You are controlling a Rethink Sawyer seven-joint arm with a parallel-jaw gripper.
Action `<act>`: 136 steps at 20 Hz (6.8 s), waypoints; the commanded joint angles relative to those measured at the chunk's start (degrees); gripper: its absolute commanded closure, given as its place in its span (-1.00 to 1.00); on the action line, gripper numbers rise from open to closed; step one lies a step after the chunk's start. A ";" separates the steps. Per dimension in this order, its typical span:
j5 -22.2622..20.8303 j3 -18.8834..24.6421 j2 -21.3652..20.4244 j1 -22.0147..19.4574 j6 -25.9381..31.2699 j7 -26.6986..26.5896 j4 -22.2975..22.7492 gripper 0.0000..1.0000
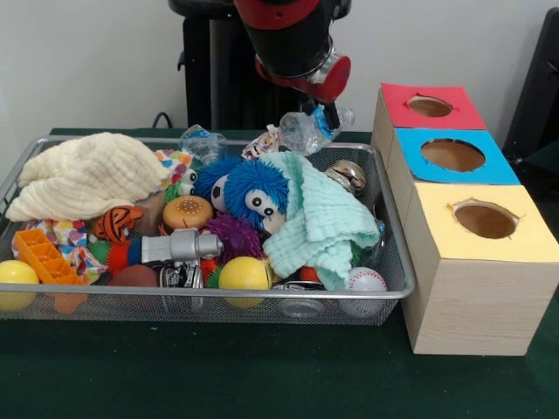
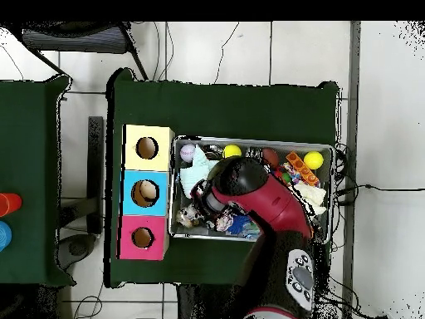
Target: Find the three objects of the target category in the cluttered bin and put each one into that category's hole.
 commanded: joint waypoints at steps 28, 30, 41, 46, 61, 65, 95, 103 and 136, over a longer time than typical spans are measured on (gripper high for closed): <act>0.16 8.80 3.35 -2.67 20.39 19.92 -10.85 1.00; 0.79 8.86 2.63 -2.08 20.86 20.57 -10.14 1.00; 6.65 12.60 0.87 1.15 22.69 24.42 -3.95 1.00; 9.91 15.31 5.06 2.00 17.83 23.18 -3.82 1.00; 13.23 19.60 13.86 1.56 10.48 15.95 -2.66 1.00; 12.66 19.90 16.40 1.51 7.51 15.03 -3.66 1.00; 4.55 17.36 19.82 0.49 14.29 18.10 -13.21 -1.00; 4.64 15.97 15.48 1.18 14.23 20.35 -10.94 -1.00; -5.59 16.36 21.33 -4.59 35.93 24.88 -36.54 -1.00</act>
